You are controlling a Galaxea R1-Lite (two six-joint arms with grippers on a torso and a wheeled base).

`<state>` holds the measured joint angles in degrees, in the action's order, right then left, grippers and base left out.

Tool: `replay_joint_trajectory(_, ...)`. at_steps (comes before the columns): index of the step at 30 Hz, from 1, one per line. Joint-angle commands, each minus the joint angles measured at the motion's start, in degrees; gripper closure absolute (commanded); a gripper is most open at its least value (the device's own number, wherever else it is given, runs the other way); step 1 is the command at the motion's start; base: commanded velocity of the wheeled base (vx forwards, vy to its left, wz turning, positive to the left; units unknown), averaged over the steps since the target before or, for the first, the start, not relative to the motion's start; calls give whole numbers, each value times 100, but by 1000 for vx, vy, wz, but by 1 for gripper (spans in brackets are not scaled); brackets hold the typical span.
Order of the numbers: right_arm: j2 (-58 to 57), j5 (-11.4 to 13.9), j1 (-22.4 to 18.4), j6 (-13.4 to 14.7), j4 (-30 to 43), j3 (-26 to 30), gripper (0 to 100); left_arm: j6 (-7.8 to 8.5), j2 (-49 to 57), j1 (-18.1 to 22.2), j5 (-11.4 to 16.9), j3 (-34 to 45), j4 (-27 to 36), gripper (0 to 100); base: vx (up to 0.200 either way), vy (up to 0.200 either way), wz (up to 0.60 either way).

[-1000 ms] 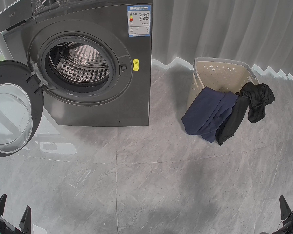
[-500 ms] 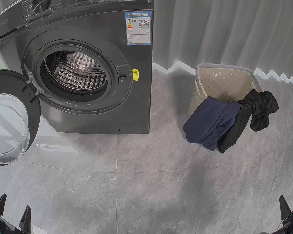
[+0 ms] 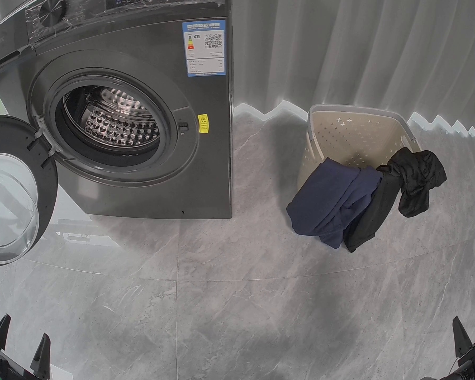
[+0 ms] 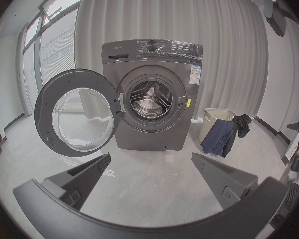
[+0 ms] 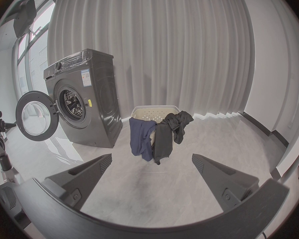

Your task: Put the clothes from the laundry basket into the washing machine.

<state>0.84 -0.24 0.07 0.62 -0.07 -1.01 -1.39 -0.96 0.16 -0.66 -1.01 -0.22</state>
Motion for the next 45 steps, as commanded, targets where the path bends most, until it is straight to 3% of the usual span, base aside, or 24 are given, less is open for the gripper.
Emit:
replay_joint_trajectory(1,-84,-2,1,-1,-1,101,0,-2,61,2,-4,101,-4,0,0,-200,0)
replay_joint_trajectory(27,-84,-2,1,-1,-1,101,0,-2,61,2,-13,101,-4,0,46,-15,0)
replay_joint_trajectory(45,-84,-2,1,-1,-1,101,0,-10,61,2,-13,101,-4,0,0,-200,0)
